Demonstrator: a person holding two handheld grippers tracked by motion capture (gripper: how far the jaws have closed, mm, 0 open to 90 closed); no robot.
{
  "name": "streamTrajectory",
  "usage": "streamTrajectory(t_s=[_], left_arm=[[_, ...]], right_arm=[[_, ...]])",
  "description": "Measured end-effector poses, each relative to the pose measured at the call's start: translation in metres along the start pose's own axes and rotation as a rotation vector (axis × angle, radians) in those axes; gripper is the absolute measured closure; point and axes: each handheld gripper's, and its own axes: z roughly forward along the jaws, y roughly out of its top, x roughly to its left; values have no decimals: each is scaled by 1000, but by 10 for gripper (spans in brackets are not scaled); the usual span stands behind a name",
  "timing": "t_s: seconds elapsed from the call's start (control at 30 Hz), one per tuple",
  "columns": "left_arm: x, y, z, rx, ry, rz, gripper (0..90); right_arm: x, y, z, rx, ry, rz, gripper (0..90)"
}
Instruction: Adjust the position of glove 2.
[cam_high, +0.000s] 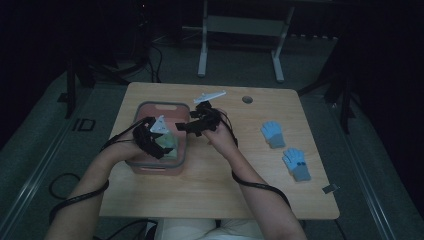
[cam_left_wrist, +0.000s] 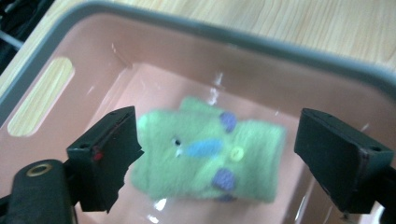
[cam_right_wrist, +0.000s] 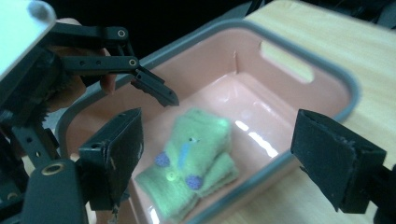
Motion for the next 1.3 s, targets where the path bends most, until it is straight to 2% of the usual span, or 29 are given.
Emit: streamTrajectory(t_s=[0.07,0.17,0.2,0.23,0.27,0.3,0.33,0.4,0.47,0.57,0.63,0.7,0.73,0.77,0.83,0.9,0.93,1.0,1.13,1.23,1.3], left_arm=[[0,3,-1,0,-25,-35,78],[-2,7,0,-11,-26,-58,19],[-5,12,-1,-37,-41,-80,19],[-6,14,-2,-51,-39,-86,19],[-8,16,-2,-68,-54,-91,19],[-8,16,-2,-68,-54,-91,20],[-11,21,-3,-86,-57,-113,23],[-15,25,-2,-113,-77,-120,39],[-20,29,-2,-139,-80,-120,39],[-26,36,-2,-139,-88,-112,28],[-28,39,-2,-135,-85,-106,24],[-33,43,-2,-144,-91,-100,24],[-37,48,-2,-170,-115,-112,23],[-37,48,-2,-170,-115,-112,24],[-44,54,-1,-207,-133,-114,24],[-44,54,-1,-207,-133,-114,24],[-53,61,4,-235,-135,-112,24],[-59,64,6,-250,-132,-101,25],[-69,70,11,-243,-144,-80,25],[-74,73,13,-249,-152,-89,25],[-81,76,14,-281,-156,-112,24]], right_arm=[[0,-1,-9,0,-20,-24,174],[0,-4,-23,-5,-39,-37,185],[1,-6,-27,-6,-59,-40,182],[1,-9,-31,-7,-64,-36,169],[0,-11,-34,-5,-69,-32,131],[0,-11,-34,-5,-69,-32,131],[-1,-18,-43,-21,-88,-42,119],[-2,-23,-48,-31,-93,-36,113],[-5,-30,-53,-26,-82,-38,113],[-9,-40,-63,-28,-90,-46,148],[-12,-46,-70,-38,-108,-47,227],[-16,-52,-78,-47,-121,-45,260],[-19,-55,-82,-48,-128,-44,285],[-21,-58,-86,-51,-135,-48,310],[-25,-63,-93,-53,-158,-50,329],[-27,-65,-97,-52,-169,-54,329],[-32,-70,-106,-56,-194,-58,369],[-37,-75,-114,-55,-219,-72,407],[-48,-85,-129,-69,-252,-58,426],[-54,-89,-137,-76,-264,-55,430],[-60,-97,-147,-91,-275,-60,439]])
